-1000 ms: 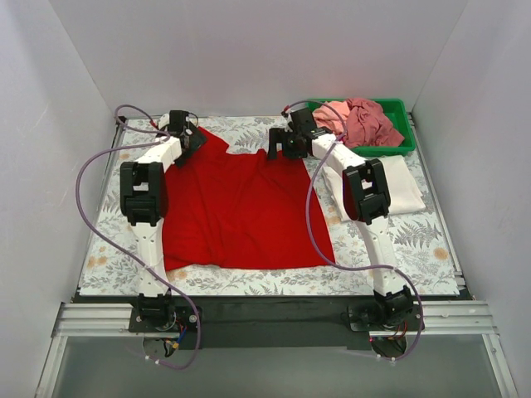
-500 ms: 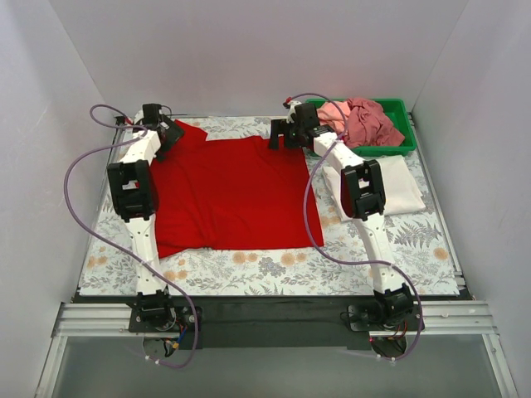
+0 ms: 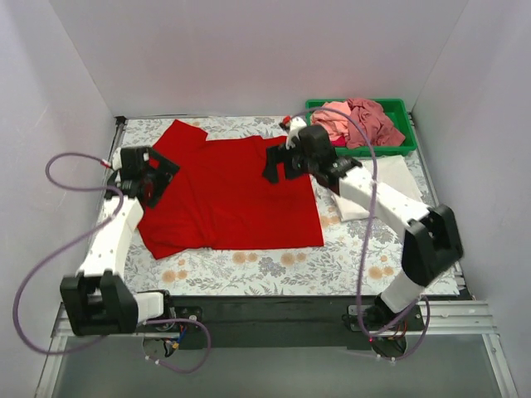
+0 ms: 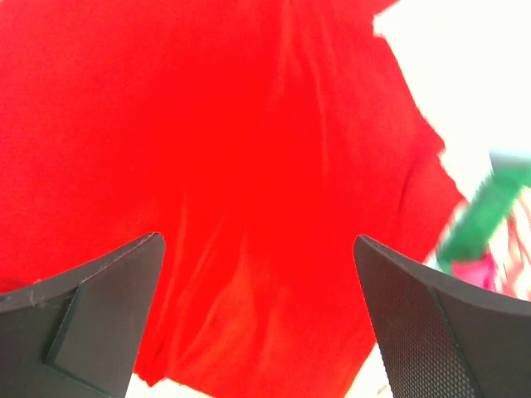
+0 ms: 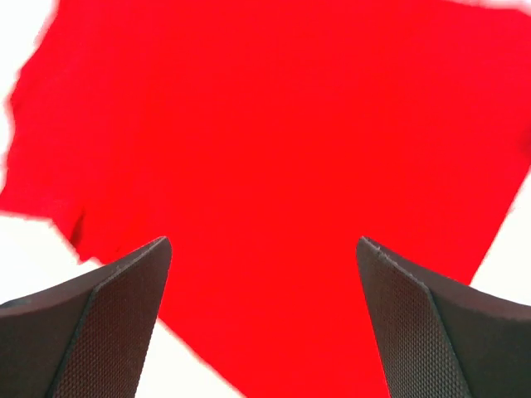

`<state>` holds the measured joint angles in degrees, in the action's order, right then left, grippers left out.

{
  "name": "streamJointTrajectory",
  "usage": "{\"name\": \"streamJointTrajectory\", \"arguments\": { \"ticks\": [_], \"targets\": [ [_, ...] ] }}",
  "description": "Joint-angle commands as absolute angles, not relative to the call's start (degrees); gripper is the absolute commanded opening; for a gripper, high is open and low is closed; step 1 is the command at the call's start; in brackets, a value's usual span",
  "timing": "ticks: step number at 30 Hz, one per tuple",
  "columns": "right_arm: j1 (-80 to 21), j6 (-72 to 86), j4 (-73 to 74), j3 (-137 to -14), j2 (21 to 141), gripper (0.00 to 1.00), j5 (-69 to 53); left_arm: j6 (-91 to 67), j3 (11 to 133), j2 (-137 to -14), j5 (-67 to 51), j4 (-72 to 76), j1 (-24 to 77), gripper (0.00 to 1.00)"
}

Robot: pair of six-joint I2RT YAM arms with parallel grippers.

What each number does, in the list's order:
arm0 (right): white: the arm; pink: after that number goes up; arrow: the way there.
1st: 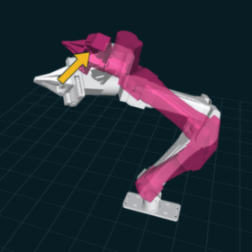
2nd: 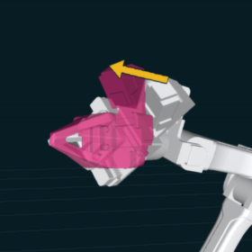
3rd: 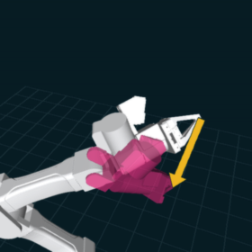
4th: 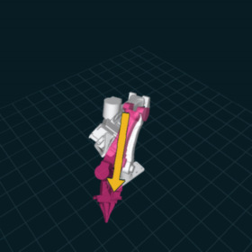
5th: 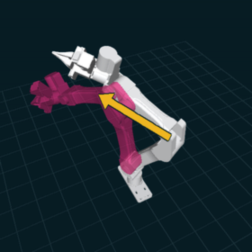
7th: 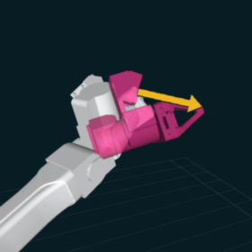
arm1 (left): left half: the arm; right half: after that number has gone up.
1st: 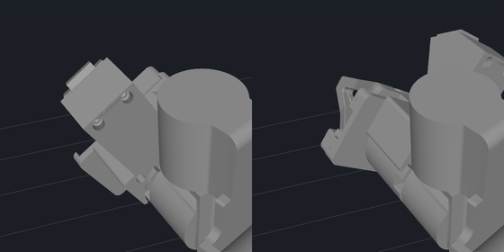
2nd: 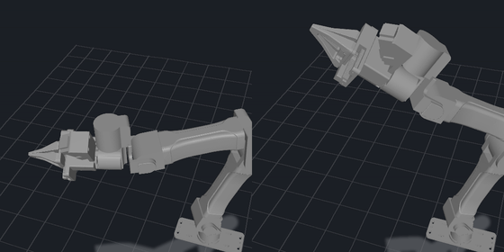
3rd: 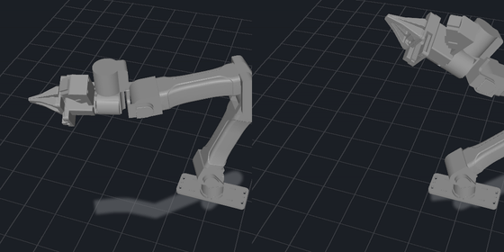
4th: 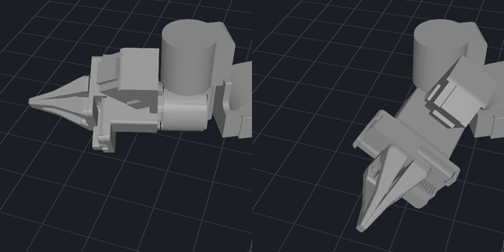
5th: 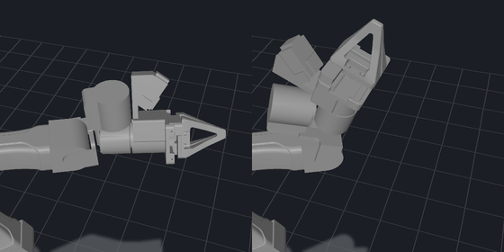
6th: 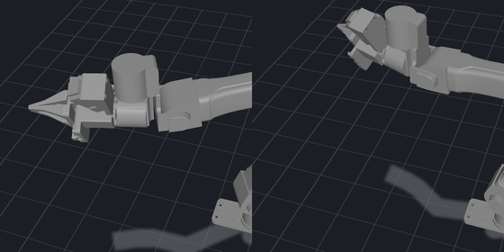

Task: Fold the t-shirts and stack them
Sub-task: Flatten the tshirt out

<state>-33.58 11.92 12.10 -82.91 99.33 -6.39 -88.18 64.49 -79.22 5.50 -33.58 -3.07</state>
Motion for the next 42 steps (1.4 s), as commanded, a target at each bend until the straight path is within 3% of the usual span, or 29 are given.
{"name": "streamJointTrajectory", "arguments": {
  "ticks": [1, 8, 19, 21, 26, 32, 42],
  "targets": [
    [-37.3, 17.7, 5.9, -61.9, 89.0, 0.98, -3.7, -92.9, 49.4, -66.1, 3.6, -37.3, -1.1, 0.98],
    [-40.0, 27.2, -3.1, -42.4, 79.8, 0.98, -6.6, -101.9, 32.9, -51.0, 5.2, -47.1, -0.8, 0.98],
    [-39.8, 29.4, -3.7, -41.4, 86.5, 0.98, -5.2, -111.7, 32.3, -53.9, 12.5, -52.3, -0.8, 0.98],
    [-39.6, 29.8, -3.4, -41.3, 86.7, 0.98, -5.0, -113.4, 31.5, -55.0, 12.8, -52.3, -0.8, 0.92],
    [-39.0, 30.2, -2.8, -40.5, 86.7, 0.98, -4.5, -116.3, 28.8, -54.7, 15.0, -51.4, -0.7, 0.58],
    [-38.1, 30.1, -1.8, -40.3, 86.5, 0.98, -4.4, -116.3, 26.3, -53.8, 15.7, -48.5, -0.8, 0.31],
    [-37.6, 29.7, -0.5, -40.1, 86.1, 0.98, -4.1, -115.1, 29.8, -58.8, 21.2, -46.9, -0.8, 0.41]
  ]
}}
